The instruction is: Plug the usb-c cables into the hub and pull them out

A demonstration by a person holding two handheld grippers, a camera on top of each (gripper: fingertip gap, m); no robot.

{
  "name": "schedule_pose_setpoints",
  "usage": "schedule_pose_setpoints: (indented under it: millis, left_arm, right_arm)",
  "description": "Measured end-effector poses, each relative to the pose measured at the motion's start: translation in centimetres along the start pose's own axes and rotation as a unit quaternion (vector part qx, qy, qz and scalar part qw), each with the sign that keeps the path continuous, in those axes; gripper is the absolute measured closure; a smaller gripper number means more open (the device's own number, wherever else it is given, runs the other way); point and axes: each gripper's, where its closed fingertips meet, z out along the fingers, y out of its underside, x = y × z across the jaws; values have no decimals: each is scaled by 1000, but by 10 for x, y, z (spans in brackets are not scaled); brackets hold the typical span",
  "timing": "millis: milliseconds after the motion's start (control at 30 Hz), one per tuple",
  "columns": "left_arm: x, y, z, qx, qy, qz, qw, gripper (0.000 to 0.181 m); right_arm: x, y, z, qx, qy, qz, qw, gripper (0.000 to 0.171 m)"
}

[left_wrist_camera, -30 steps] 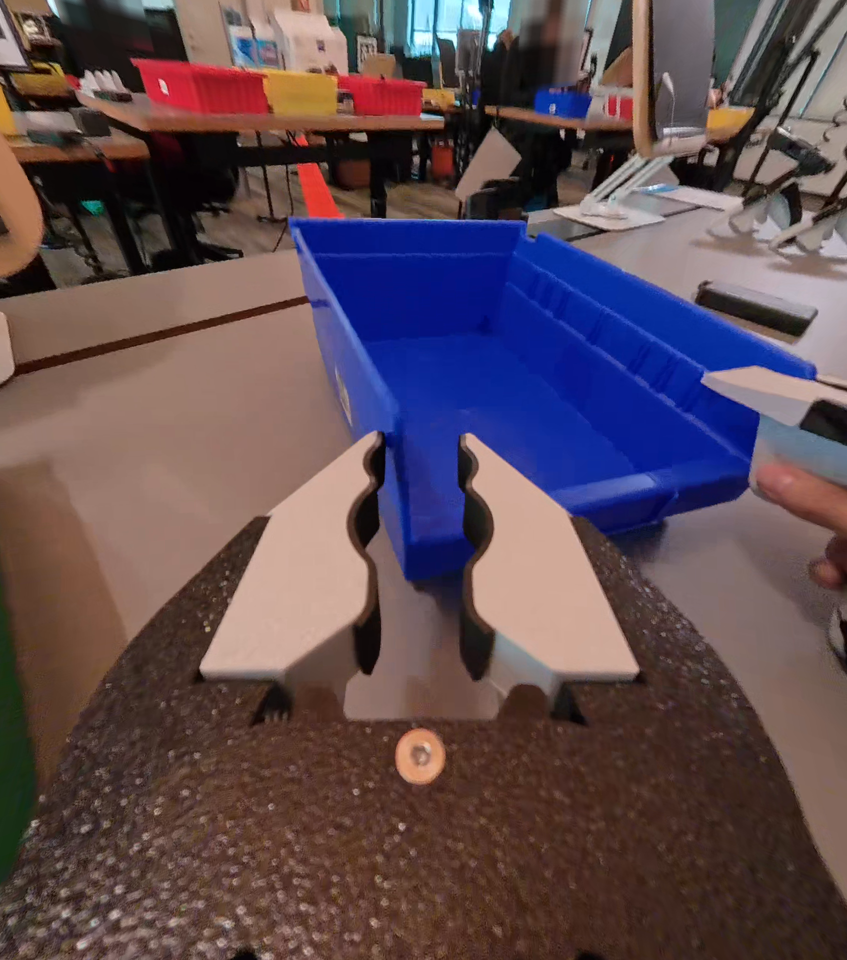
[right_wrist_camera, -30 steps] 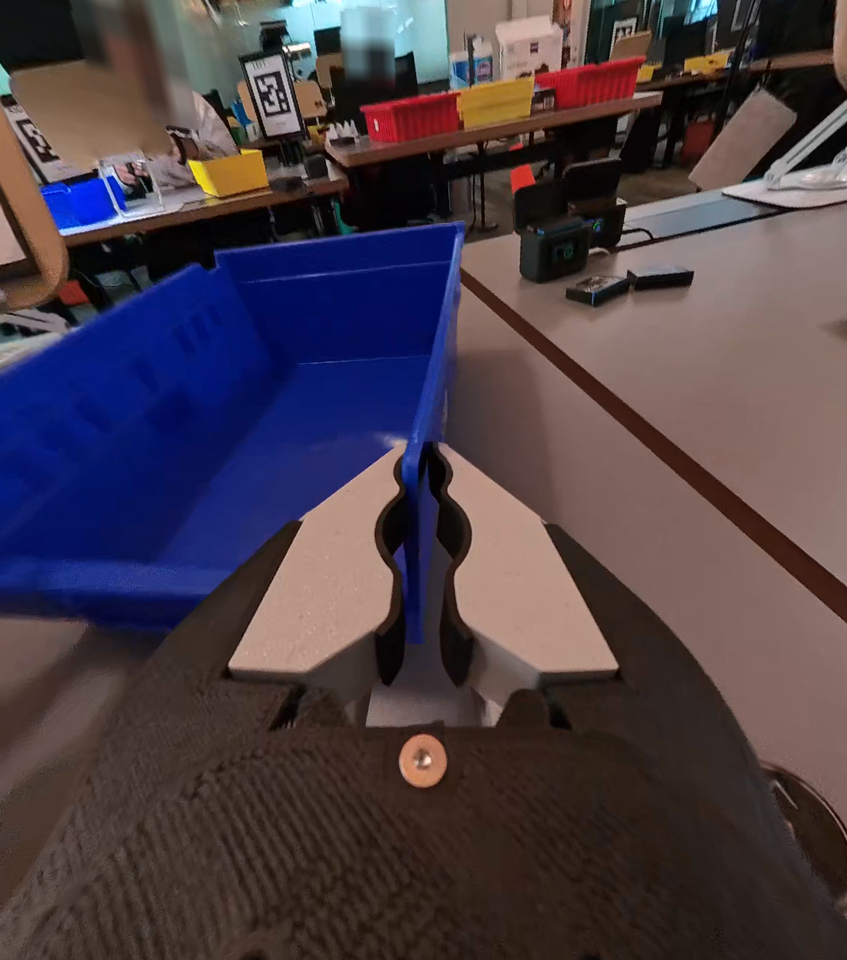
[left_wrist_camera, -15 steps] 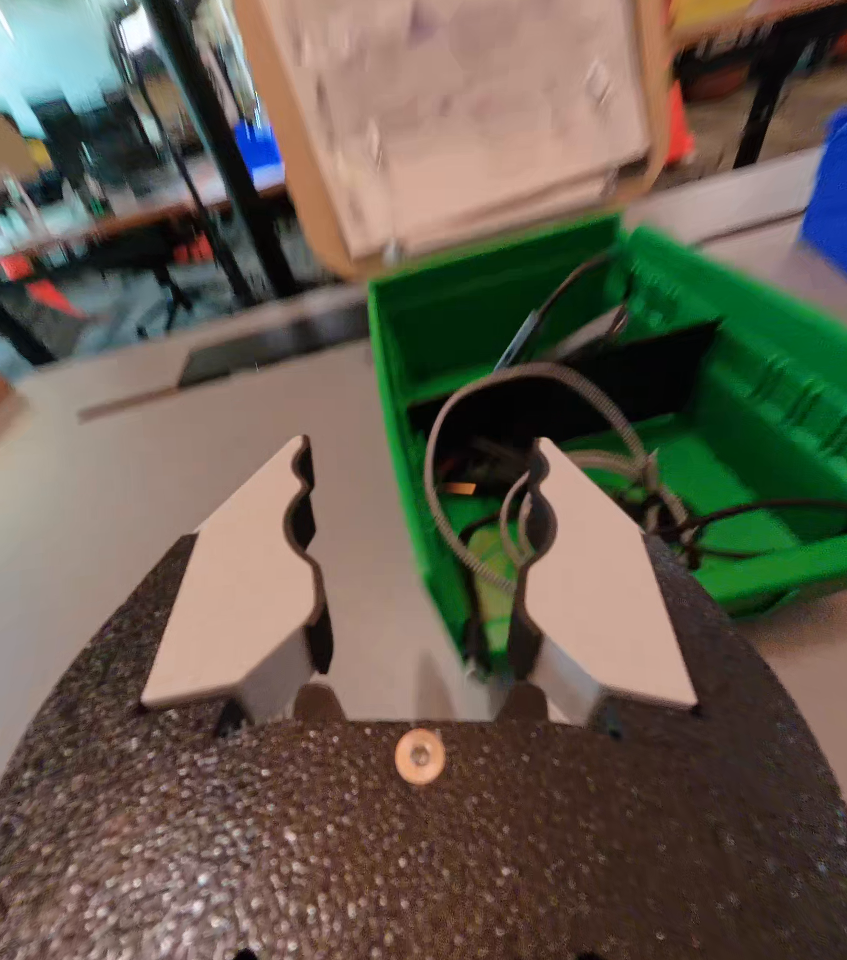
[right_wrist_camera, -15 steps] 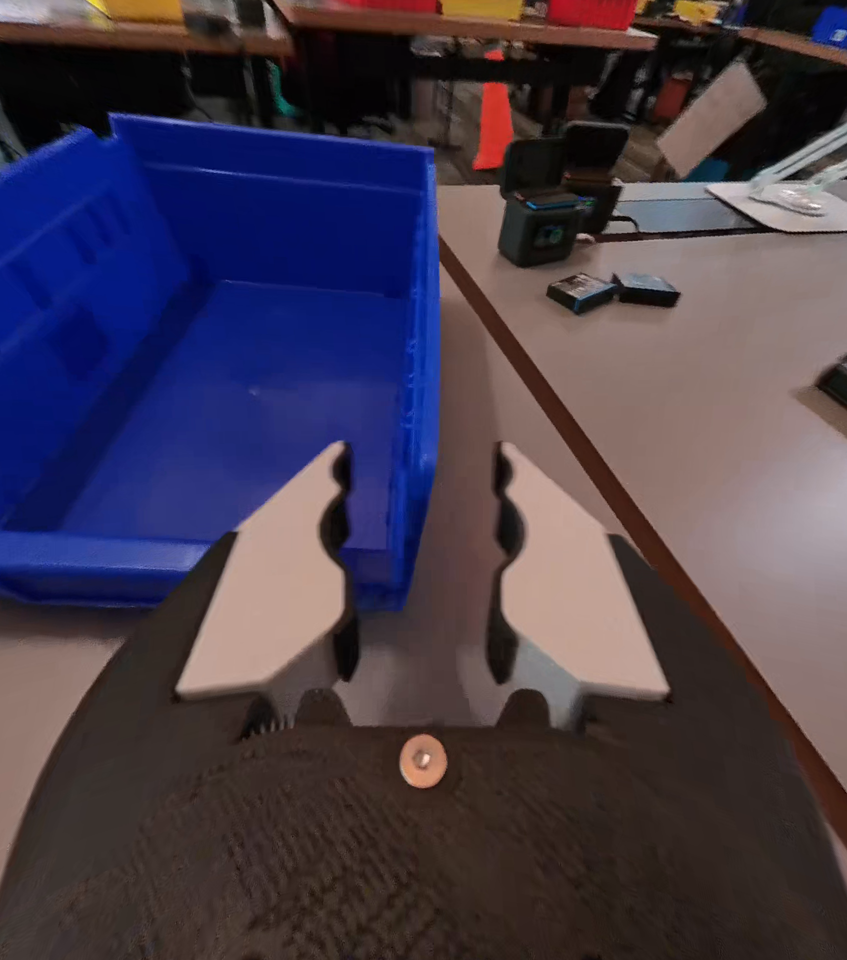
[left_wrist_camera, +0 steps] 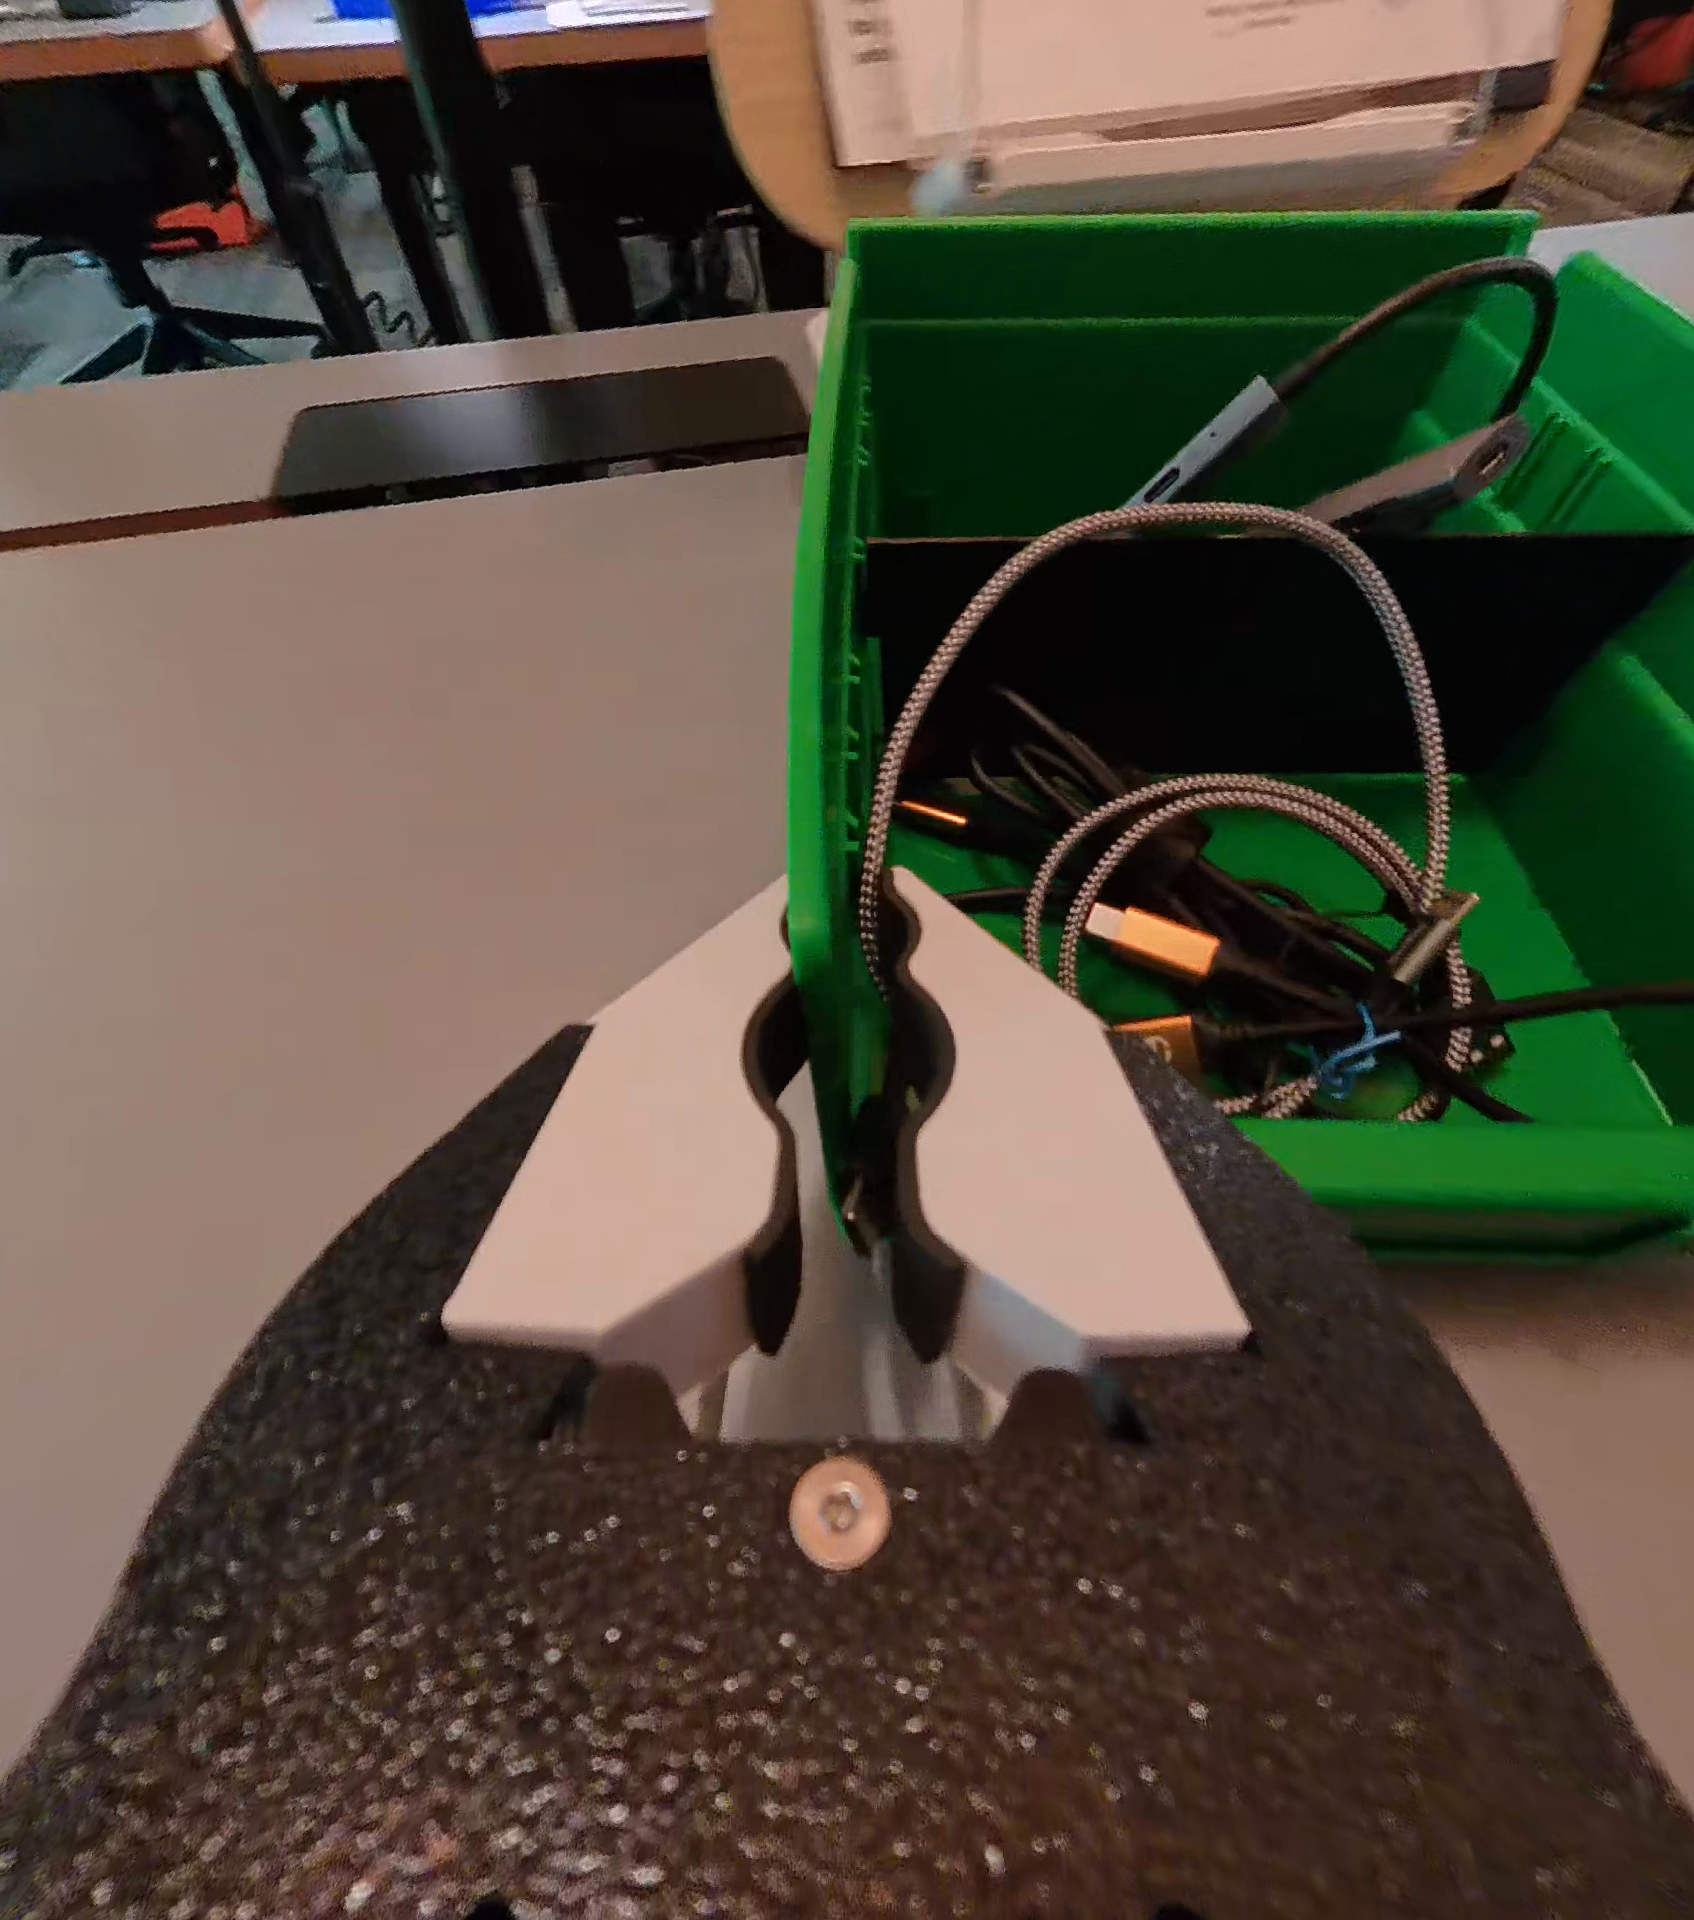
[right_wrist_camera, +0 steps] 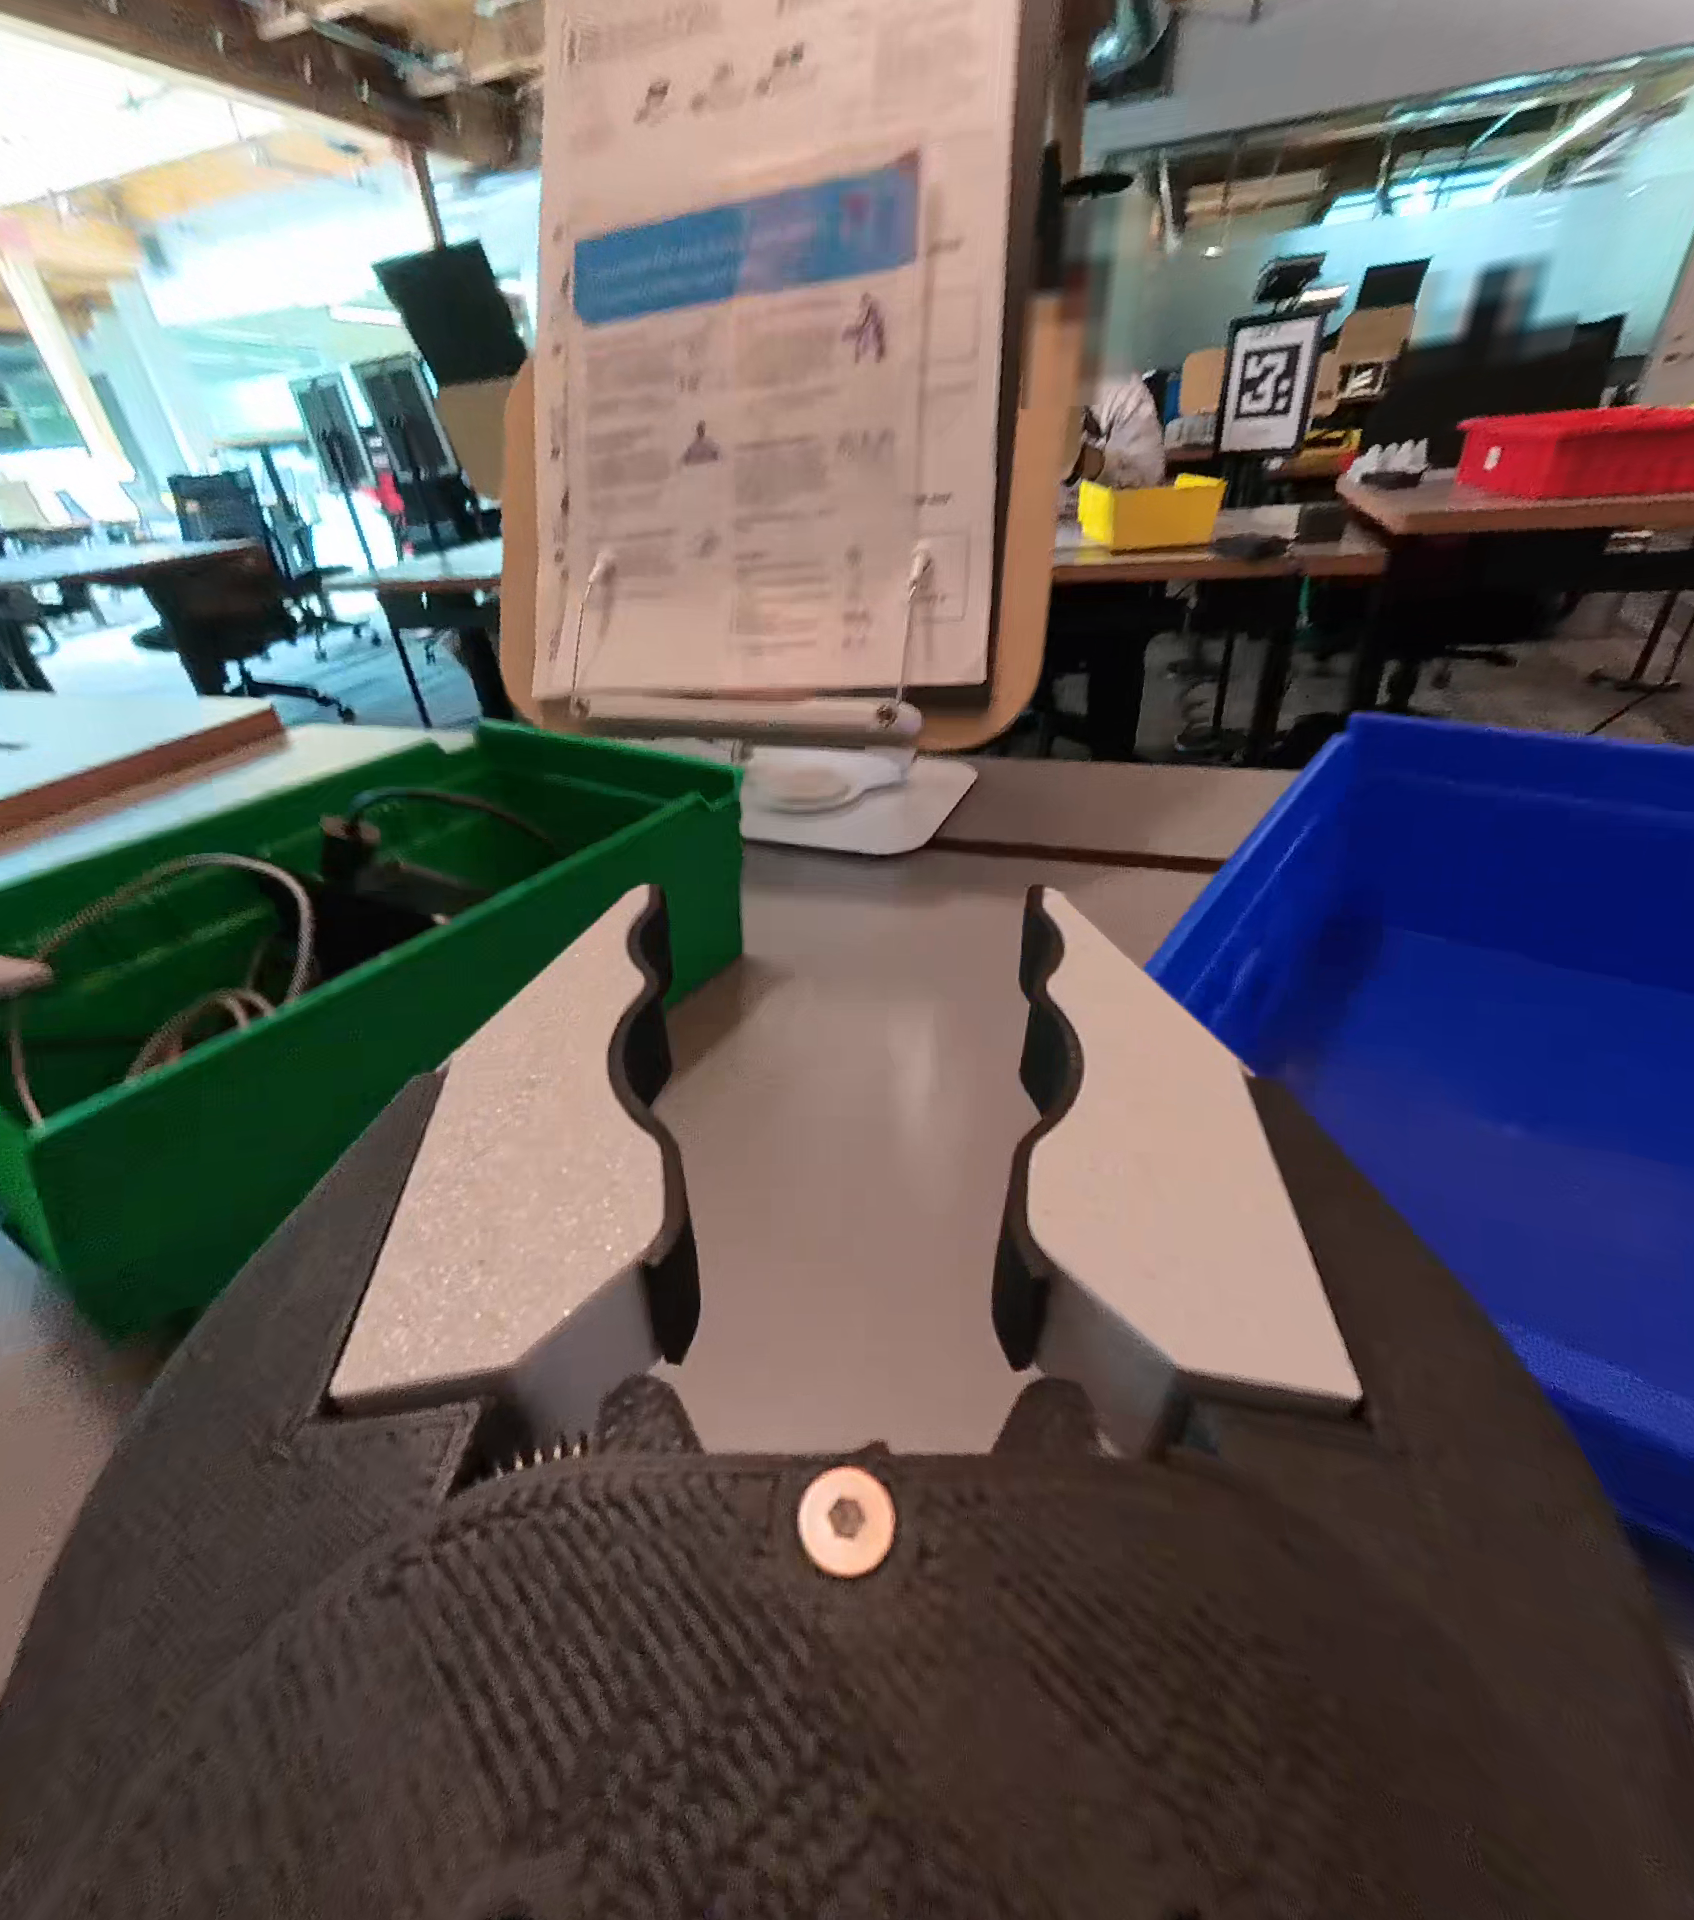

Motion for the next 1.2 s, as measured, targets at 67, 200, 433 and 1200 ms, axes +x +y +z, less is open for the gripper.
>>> schedule_pose_setpoints:
  millis: [67, 200, 433, 1200]
  left_arm:
    - [-31, 3, -6, -1, -18, -14, 1000, 174]
    - [-98, 6, -13, 3, -59, -26, 998, 175]
    - [-190, 7, -26, -58, -76, -45, 994, 160]
    - [-93, -88, 82, -167, 2, 285, 944, 174]
  right_arm:
    - [-10, 10, 6, -12, -15, -1, 1000, 105]
    - [-18, 26, 14, -31, -34, 0, 999, 106]
    - [-18, 34, 18, -48, -42, -4, 998, 107]
    - [-37, 35, 10, -60, -81, -53, 993, 109]
